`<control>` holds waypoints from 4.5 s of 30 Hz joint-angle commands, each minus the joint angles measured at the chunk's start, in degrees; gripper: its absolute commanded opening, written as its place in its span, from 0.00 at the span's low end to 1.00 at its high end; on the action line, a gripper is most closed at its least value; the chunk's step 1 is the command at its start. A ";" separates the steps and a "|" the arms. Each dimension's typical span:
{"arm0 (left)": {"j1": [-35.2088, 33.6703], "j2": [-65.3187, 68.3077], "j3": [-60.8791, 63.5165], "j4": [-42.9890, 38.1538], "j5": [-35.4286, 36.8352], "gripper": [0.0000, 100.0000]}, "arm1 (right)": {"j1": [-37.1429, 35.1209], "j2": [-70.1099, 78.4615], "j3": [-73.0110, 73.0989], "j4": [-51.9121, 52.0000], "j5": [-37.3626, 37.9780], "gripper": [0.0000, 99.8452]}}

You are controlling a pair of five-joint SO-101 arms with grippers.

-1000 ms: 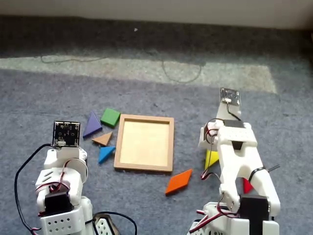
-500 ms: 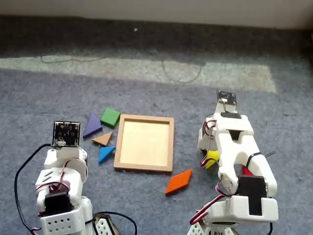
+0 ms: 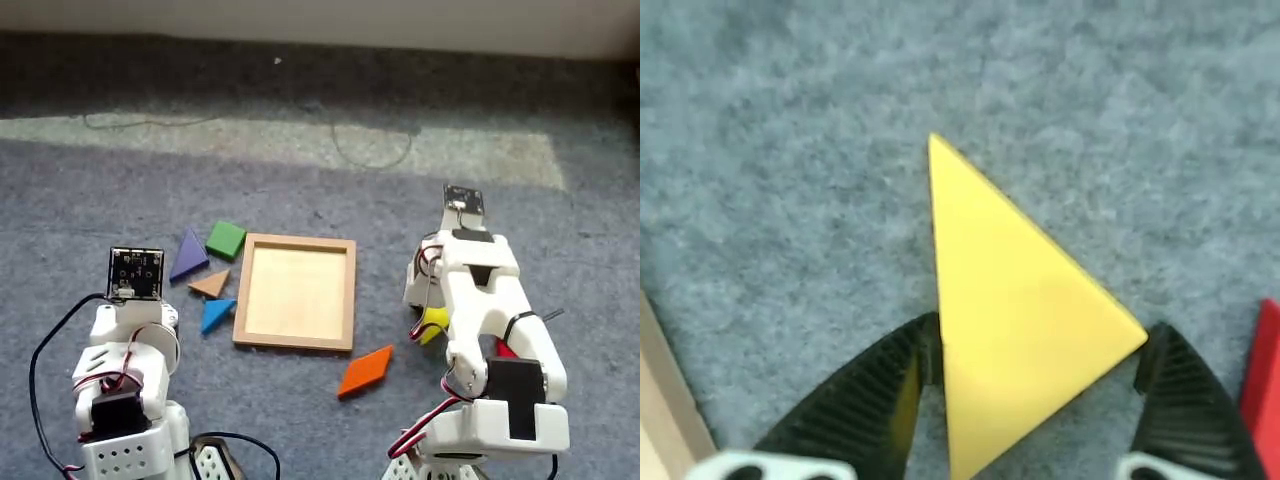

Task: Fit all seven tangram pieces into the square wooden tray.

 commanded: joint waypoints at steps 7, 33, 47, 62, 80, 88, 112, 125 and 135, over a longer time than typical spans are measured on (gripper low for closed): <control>-0.57 -0.13 -0.40 -1.32 0.09 0.01 | 0.84 -9.45 -1.54 -1.36 1.67 0.30; -0.57 -0.13 -0.40 -1.32 0.09 0.01 | 0.48 -2.24 -2.07 -1.54 2.99 0.30; -0.66 -0.13 -0.40 -1.32 0.09 0.01 | 0.48 0.13 -2.07 0.92 3.08 0.24; -0.48 -0.13 -0.31 -1.23 0.09 0.01 | 0.40 -10.68 -1.01 1.36 3.08 0.18; -0.57 -0.13 -0.31 -1.05 0.09 0.01 | -1.71 -21.41 4.62 1.10 8.44 0.29; -0.66 -0.13 -0.31 -1.05 0.09 0.01 | -2.86 -20.97 4.62 -2.51 8.79 0.36; -0.48 -0.13 -0.31 -1.05 0.09 0.01 | -2.59 8.66 -14.29 -1.80 15.03 0.36; -0.48 -0.13 -0.31 -1.05 0.09 0.01 | -2.86 8.92 -14.11 -1.89 15.21 0.23; -0.48 -0.13 -0.31 -1.05 0.09 0.01 | -1.89 1.36 -13.93 2.33 14.77 0.23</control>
